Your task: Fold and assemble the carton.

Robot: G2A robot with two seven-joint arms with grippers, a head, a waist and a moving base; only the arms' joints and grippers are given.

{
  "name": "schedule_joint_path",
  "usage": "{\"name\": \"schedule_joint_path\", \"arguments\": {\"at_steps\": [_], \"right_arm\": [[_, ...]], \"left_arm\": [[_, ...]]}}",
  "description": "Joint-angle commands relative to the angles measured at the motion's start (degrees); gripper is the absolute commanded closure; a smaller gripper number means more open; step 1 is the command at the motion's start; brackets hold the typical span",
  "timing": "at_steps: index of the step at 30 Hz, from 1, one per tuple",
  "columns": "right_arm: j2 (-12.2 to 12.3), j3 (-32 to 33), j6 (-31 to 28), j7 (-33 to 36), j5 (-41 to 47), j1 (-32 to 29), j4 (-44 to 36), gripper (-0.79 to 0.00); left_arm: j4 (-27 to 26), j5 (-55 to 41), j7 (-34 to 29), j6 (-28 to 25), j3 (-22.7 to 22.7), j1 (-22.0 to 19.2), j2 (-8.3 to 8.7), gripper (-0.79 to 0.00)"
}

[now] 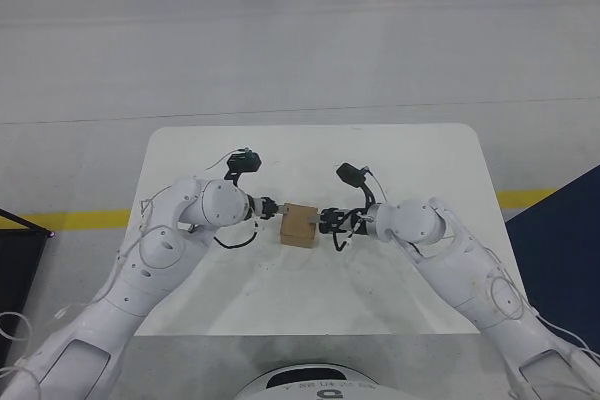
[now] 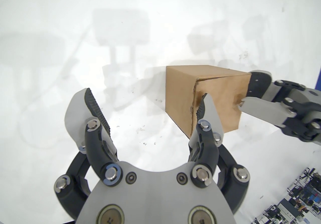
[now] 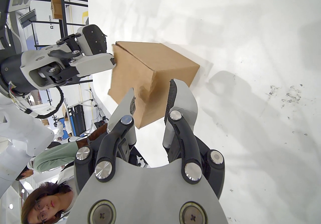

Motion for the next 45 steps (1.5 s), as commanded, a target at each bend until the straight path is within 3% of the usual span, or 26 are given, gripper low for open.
{"name": "schedule_joint_path", "arguments": {"at_steps": [1, 7, 10, 21, 34, 45], "right_arm": [[0.04, 0.24, -0.01, 0.02, 0.01, -0.18, -0.16, -0.311], [0.39, 1.79, -0.38, -0.64, -0.27, -1.31, -1.49, -0.277], [0.74, 3.01, -0.27, -1.20, -0.94, -2.63, -2.84, 0.000], [1.34, 4.43, 4.32, -1.20, -4.74, -4.39, -5.38, 0.000], [-0.01, -1.34, 5.69, 2.01, -6.15, -0.43, -3.29, 0.000], [0.56, 1.19, 5.43, 1.93, -5.88, -2.43, -4.58, 0.000]], "left_arm": [[-0.56, -0.72, -0.02, -0.57, -1.26, 0.42, 0.22, -0.785], [-1.63, -2.50, 0.27, -1.58, -5.21, 2.05, 0.95, -0.785], [-1.62, -4.29, 0.46, -2.37, -7.44, 3.10, 1.31, -0.785], [-2.44, -11.05, 1.00, -5.36, -15.35, 7.65, 2.65, -0.785], [-3.68, -12.01, 2.07, -5.72, -14.81, 8.80, 2.88, -0.785], [-3.82, -13.49, 2.69, -5.98, -15.17, 9.14, 3.12, -0.785]]}}
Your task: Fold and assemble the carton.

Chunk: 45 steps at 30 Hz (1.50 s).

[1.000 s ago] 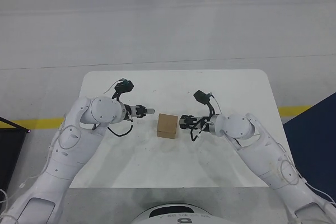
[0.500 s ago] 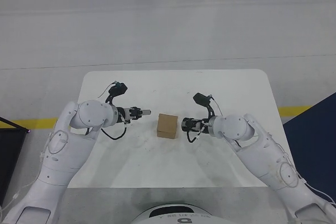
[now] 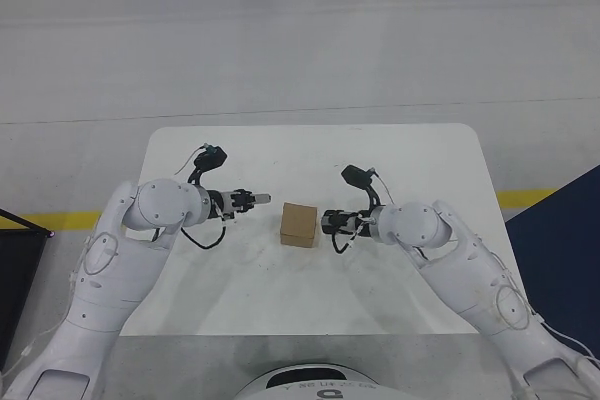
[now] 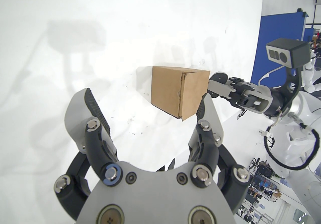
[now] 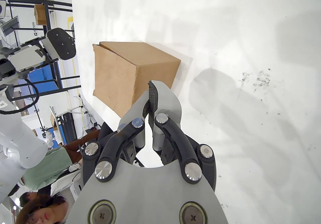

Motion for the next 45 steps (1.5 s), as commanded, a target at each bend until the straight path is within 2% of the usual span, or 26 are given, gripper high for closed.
{"name": "schedule_joint_path", "arguments": {"at_steps": [1, 6, 11, 16, 21, 26, 31, 34, 37, 39, 42, 45], "right_arm": [[-0.15, -0.99, 0.16, 0.55, -0.45, 0.20, -0.23, 0.000], [-0.79, -3.19, -2.49, 3.04, 1.12, 2.12, 0.92, 0.000], [0.29, 2.45, -7.53, 4.75, 5.43, 0.59, 1.64, 0.000], [2.08, 10.26, -9.42, 3.77, 6.42, -5.21, -2.45, 0.000], [3.54, 16.91, -10.97, 3.17, 6.27, -12.06, -8.27, 0.000], [4.54, 22.63, -13.58, 2.40, 6.72, -18.29, -13.39, 0.000], [5.22, 27.06, -15.36, 2.00, 7.25, -23.75, -17.29, 0.000], [5.48, 27.89, -16.74, 3.85, 7.74, -25.25, -18.79, 0.000], [5.86, 27.82, -19.47, 9.80, 8.99, -24.96, -18.43, 0.000], [6.02, 27.25, -19.24, 12.60, 9.01, -23.72, -17.26, 0.000], [6.04, 24.47, -18.32, 16.36, 8.48, -20.84, -15.94, 0.000], [5.93, 20.23, -19.59, 21.69, 8.30, -17.05, -14.41, 0.000]], "left_arm": [[-0.10, -0.23, 0.12, -0.02, 0.25, 0.03, -0.01, -0.785], [-0.03, -1.14, 0.46, -0.39, 0.81, 0.00, -0.05, -0.785], [0.19, -2.35, -0.16, -6.27, 2.26, -0.04, -0.06, -0.785], [1.25, -2.20, -1.17, -6.15, 4.40, -1.18, -0.28, -0.785], [1.02, -1.50, 3.52, -8.59, 7.63, -2.14, -0.98, -0.785], [1.24, -1.24, 6.98, -10.78, 12.91, -2.85, -2.11, -0.785], [1.97, -2.15, 8.08, -10.58, 16.90, -4.29, -3.24, -0.785], [2.51, -4.55, 8.28, -9.85, 18.33, -5.63, -3.97, -0.785], [3.61, -7.31, 8.61, -9.26, 19.70, -7.14, -4.78, -0.785], [4.46, -9.74, 9.49, -9.22, 20.43, -8.27, -5.41, -0.785], [5.99, -18.34, 12.09, -8.80, 18.58, -9.71, -6.27, -0.785], [7.37, -22.43, 11.86, -8.81, 15.38, -10.21, -6.04, -0.785]]}}
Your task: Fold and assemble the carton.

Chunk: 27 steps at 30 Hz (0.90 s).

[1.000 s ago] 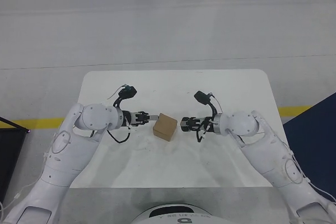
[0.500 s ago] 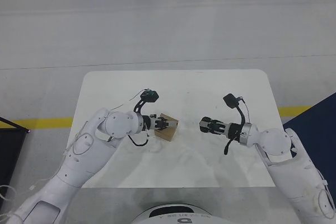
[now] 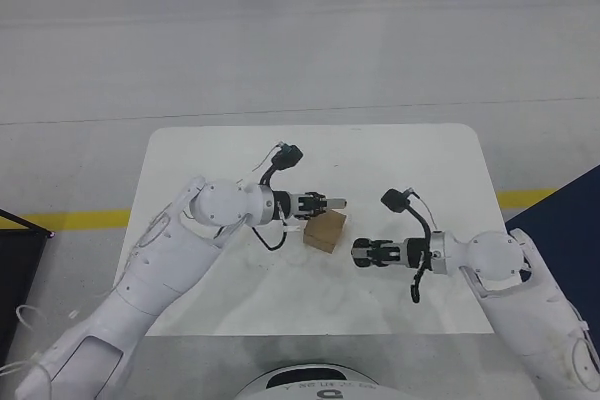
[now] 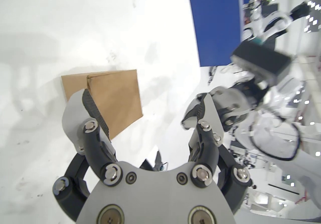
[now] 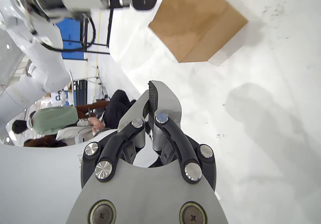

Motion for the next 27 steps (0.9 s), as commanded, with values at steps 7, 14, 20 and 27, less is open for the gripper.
{"name": "schedule_joint_path", "arguments": {"at_steps": [7, 14, 20, 27], "right_arm": [[-1.52, -14.10, -0.72, 7.40, -1.75, 11.52, 5.88, 0.000], [-3.67, -23.98, 6.75, 3.92, -7.25, 19.48, 11.85, 0.000], [-4.58, -27.00, 15.68, 0.37, -11.92, 22.75, 14.56, 0.000], [-3.74, -22.27, 22.24, -6.21, -13.04, 20.42, 13.88, 0.000]], "left_arm": [[-0.20, -3.20, -1.60, -1.31, -12.88, 3.73, 2.73, -0.785], [-3.53, -3.81, -1.68, -1.90, -20.04, 8.03, 4.32, -0.785], [-4.29, -3.89, -1.50, -2.30, -21.79, 9.69, 4.83, -0.785], [-3.32, -4.22, -1.83, -2.44, -22.13, 9.79, 5.11, -0.785]]}}
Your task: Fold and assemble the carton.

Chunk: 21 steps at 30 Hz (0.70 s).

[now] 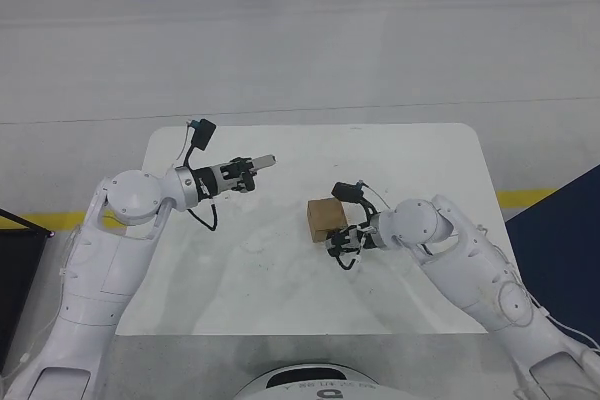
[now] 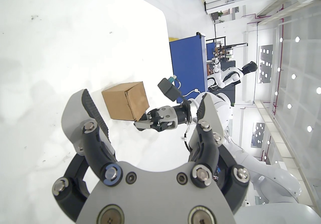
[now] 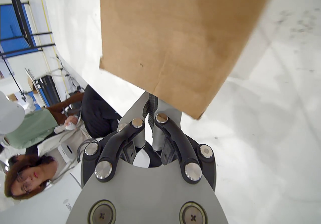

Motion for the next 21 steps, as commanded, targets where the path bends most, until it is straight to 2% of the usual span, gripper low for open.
{"name": "schedule_joint_path", "arguments": {"at_steps": [1, 5, 11, 16, 18, 21], "right_arm": [[0.32, 1.29, 1.41, -0.92, -0.55, -0.89, -0.63, 0.000], [0.76, 3.26, 5.27, -4.06, -2.27, -2.62, -1.41, 0.000], [1.16, 5.13, 7.60, -5.25, -2.60, -4.07, -2.07, 0.000], [1.52, 5.27, 7.65, -1.97, -2.95, -4.35, -2.10, 0.000], [1.48, 4.01, 6.83, 0.98, -3.45, -3.23, -1.14, 0.000], [1.10, 2.68, 6.64, 1.95, -2.74, -1.49, 0.16, 0.000]], "left_arm": [[0.23, -0.01, 0.11, 0.11, 0.08, -0.11, 0.04, -0.785], [0.44, 0.01, 0.45, 0.28, 0.38, -0.33, 0.09, -0.785], [0.81, -0.10, 0.91, 0.56, 0.57, -0.51, 0.20, -0.785], [1.45, -0.32, 0.86, 0.45, 0.02, -0.54, 0.41, -0.785], [1.48, -0.46, 0.79, 0.47, -0.14, -0.48, 0.49, -0.785], [1.18, -0.65, 0.78, 0.47, -0.39, -0.23, 0.61, -0.785]]}}
